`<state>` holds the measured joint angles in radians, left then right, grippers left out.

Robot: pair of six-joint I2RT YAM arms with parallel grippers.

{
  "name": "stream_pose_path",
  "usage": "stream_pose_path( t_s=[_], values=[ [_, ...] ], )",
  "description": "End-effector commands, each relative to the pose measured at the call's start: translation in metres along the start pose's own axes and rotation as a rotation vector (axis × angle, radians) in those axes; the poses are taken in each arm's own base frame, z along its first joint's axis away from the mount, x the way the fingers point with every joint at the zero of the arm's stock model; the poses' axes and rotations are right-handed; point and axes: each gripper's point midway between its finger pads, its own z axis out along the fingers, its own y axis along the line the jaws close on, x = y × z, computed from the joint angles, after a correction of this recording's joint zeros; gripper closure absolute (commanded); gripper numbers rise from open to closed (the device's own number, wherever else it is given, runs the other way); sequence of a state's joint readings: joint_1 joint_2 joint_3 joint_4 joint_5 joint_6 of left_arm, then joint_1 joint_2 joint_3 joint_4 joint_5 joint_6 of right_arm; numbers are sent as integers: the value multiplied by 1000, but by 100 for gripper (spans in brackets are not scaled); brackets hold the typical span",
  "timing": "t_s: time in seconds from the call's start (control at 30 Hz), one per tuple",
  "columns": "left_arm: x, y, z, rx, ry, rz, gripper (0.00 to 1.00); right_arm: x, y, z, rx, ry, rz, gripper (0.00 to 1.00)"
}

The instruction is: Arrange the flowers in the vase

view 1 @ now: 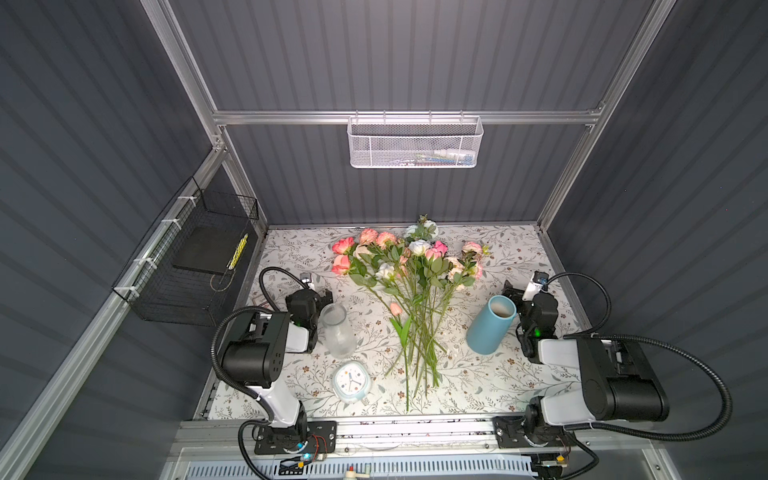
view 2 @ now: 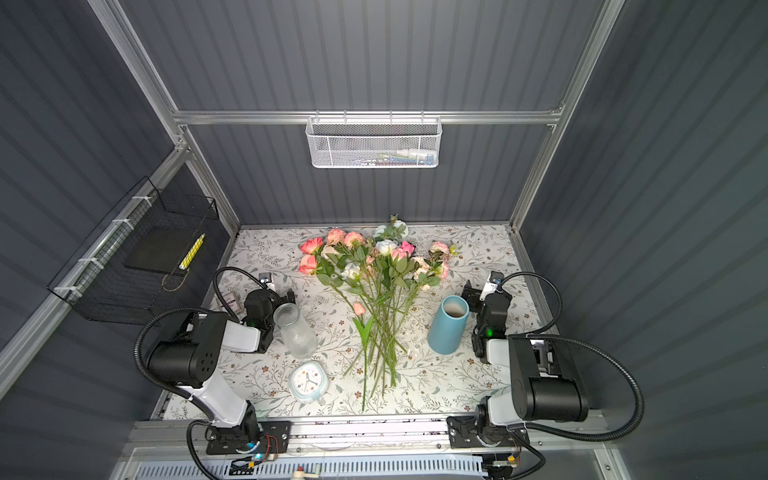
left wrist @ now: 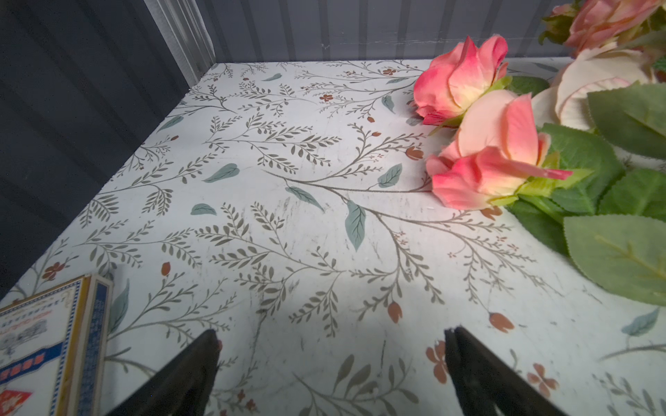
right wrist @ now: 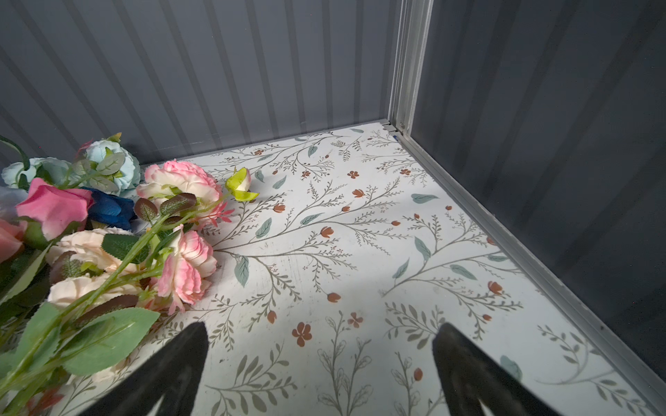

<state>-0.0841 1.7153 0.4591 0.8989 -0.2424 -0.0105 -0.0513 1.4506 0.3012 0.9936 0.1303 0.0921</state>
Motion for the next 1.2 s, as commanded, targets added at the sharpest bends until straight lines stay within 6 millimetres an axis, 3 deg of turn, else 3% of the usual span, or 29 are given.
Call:
stream_pose_path(
  t_s=[0.0,0.2,0.33,0.57,0.7,0.8,0.97,1.03,1.1,1.17],
  values=[
    [-8,3,2,-14,-25,0,0,-3,4,2,-13,-6,-11,1],
    [-8,3,1,-14,-27,0,0,-5,-2,0,20,-19,6,1],
    [-19,25,-4,-135,-3,-51,0,-8,-15,-8,82,-49,39,1],
    [-37,29,-5,-164,37,-46,0,-7,-13,-3,76,-26,37,1],
    [-65,35,-16,-187,-9,-62,0,-11,-11,-7,56,-24,36,1],
    [-102,41,-29,-208,-64,-67,0,-26,-39,-15,215,-24,95,1],
    [-164,56,-56,-263,-200,-192,0,-95,-62,-36,348,-36,132,1],
    [-182,64,-66,-286,-234,-306,0,-121,-84,-53,498,-67,174,1],
    [-188,72,-76,-317,-219,-451,0,-133,-96,-65,586,-56,237,1],
    [-181,85,-92,-394,-183,-651,0,-147,-91,-70,552,-64,338,1]
  ],
)
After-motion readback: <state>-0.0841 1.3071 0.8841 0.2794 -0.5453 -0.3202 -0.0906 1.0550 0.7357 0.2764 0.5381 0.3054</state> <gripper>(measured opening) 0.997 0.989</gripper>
